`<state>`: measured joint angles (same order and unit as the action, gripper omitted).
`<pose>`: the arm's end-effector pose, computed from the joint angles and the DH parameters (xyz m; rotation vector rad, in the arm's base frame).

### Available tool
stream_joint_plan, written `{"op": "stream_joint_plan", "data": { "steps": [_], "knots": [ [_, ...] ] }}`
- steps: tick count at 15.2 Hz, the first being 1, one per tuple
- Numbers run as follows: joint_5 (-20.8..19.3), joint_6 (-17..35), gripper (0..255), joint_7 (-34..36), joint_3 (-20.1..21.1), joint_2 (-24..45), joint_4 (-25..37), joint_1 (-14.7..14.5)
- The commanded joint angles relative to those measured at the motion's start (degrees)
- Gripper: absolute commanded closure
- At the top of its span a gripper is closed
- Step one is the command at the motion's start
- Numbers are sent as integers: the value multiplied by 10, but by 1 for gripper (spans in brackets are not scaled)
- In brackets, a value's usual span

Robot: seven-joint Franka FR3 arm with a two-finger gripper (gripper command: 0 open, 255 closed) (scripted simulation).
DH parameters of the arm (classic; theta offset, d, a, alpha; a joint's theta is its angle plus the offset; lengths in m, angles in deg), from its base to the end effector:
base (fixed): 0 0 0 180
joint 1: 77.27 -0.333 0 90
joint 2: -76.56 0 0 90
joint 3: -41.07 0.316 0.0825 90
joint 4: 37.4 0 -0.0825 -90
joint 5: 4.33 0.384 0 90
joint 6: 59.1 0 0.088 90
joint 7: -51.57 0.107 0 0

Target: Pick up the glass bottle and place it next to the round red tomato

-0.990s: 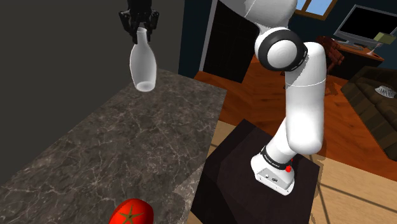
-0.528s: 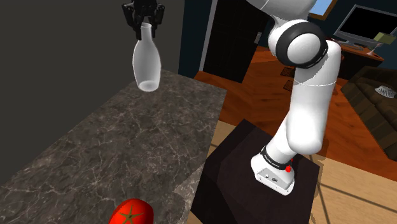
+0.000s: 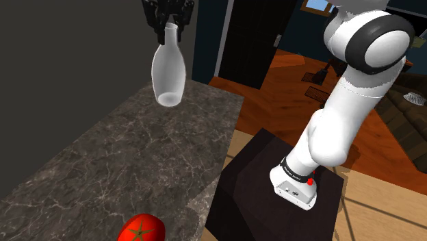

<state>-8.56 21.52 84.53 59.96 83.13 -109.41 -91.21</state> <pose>0.4896 0.2881 0.6938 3.1329 -0.0291 0.0848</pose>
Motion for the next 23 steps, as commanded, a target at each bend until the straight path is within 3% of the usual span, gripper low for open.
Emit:
{"op": "stream_joint_plan", "data": {
  "steps": [1, 10, 19, 23],
  "knots": [
    [7, -11, 255, 14, 6, -24, -12, -6],
    [39, -65, 255, 86, 39, -120, -50, -39],
    [63, -143, 255, 185, 92, -162, -11, -77],
    [76, -104, 255, 174, 82, -194, -79, -75]
  ]
}}
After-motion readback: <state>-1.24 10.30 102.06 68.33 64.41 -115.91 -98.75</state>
